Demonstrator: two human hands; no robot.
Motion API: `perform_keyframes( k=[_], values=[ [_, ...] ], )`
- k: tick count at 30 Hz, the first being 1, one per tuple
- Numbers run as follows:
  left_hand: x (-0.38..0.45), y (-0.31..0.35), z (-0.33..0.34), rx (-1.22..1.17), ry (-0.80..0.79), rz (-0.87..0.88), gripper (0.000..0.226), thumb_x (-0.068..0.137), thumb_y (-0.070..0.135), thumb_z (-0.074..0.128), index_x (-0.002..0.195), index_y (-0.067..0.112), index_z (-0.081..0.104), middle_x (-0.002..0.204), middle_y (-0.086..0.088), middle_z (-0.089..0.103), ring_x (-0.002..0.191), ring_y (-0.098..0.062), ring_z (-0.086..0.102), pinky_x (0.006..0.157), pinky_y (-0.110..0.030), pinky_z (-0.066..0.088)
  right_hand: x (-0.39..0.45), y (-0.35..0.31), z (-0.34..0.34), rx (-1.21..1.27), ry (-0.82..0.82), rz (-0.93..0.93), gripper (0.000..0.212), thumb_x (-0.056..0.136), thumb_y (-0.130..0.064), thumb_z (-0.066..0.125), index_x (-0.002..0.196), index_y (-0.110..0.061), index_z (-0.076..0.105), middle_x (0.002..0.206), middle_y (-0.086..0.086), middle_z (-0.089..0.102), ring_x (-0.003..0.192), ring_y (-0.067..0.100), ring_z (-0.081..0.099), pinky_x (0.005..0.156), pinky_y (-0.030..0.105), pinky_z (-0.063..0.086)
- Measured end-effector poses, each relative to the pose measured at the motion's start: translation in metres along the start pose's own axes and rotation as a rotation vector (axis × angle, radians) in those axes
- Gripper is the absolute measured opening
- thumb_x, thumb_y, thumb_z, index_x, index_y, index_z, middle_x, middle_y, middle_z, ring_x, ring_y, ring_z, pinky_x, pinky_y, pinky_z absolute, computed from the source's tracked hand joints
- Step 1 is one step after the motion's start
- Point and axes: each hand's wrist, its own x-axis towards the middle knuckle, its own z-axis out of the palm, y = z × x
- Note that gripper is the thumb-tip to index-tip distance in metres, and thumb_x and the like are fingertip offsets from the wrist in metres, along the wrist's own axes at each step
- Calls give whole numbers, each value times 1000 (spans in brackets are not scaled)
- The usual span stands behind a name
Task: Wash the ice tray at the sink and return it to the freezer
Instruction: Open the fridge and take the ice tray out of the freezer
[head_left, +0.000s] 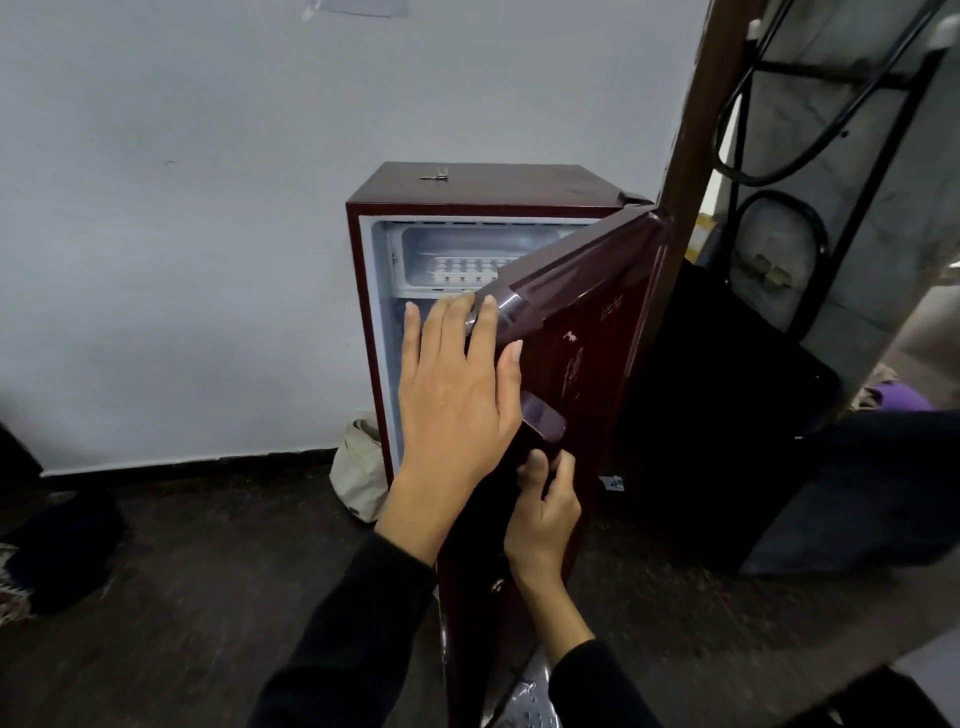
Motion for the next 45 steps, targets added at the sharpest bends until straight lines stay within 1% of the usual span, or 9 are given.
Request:
perform_keyframes(
  k=[10, 16, 22, 25, 28, 31, 35, 40, 45],
  values=[
    [-26, 61, 3, -425, 81, 120, 39, 97, 23, 40, 121, 5, 64, 129, -15, 59, 122, -29, 54, 117, -45, 25, 17, 6, -63, -33, 344, -62, 70, 85, -77, 18, 73, -16, 49, 56, -11, 52, 56, -2, 54, 54, 10, 35],
    [-36, 93, 10, -660, 80, 211, 38, 95, 19, 41, 120, 1, 64, 129, -15, 59, 120, -30, 55, 94, -49, 45, 32, 16, -106, -90, 439, -74, 81, 87, -75, 15, 70, -7, 57, 57, -12, 56, 58, -3, 57, 56, 7, 35],
    [-48, 95, 23, -905, 151, 174, 35, 93, 10, 39, 116, -3, 61, 124, -18, 61, 120, -25, 57, 98, -46, 47, 46, 8, -144, -145, 570, -55, 59, 88, -72, 16, 68, -29, 51, 62, -19, 54, 61, -15, 55, 58, 3, 35],
    [-50, 83, 40, -930, 68, 67, 37, 95, 14, 36, 122, 2, 57, 126, -13, 60, 121, -21, 56, 99, -43, 46, 56, 11, -167, -158, 599, -9, 57, 85, -75, 18, 66, -33, 52, 63, -17, 53, 58, -9, 55, 56, 9, 37],
    [-49, 68, 60, -870, -108, -10, 39, 98, 23, 34, 128, 8, 54, 127, -4, 60, 118, -12, 54, 98, -37, 46, 65, 17, -192, -202, 643, 45, 80, 84, -78, 18, 82, -13, 65, 70, 0, 61, 63, 8, 53, 59, 26, 39],
    [-48, 55, 84, -865, -231, -35, 42, 99, 29, 32, 131, 13, 53, 129, 3, 57, 119, -7, 52, 99, -36, 45, 77, 9, -215, -57, 895, 161, 73, 93, -62, 21, 100, -5, 67, 97, 19, 69, 80, 19, 59, 68, 24, 44],
    [-45, 46, 115, -850, -333, -2, 51, 99, 34, 27, 138, 10, 48, 141, 2, 50, 131, -11, 45, 110, -39, 37, 94, -23, -237, -12, 1137, -77, 70, 94, -64, 24, 96, -8, 66, 98, 16, 71, 86, 26, 68, 77, 42, 55],
    [-24, 53, 156, -792, -451, 158, 59, 100, 41, 21, 148, 11, 33, 155, 3, 27, 146, -12, 23, 122, -31, 12, 96, -96, -196, -195, 976, -529, 44, 101, -20, 28, 112, 9, 59, 113, 19, 65, 106, 28, 63, 93, 40, 49],
    [-10, 73, 199, -755, -555, 311, 61, 100, 42, 19, 149, 10, 32, 158, -3, 26, 147, -14, 21, 122, -30, 8, 93, -72, -124, -703, 504, -419, 43, 100, -22, 29, 120, 0, 61, 121, 7, 64, 115, 15, 56, 101, 21, 36]
  ],
)
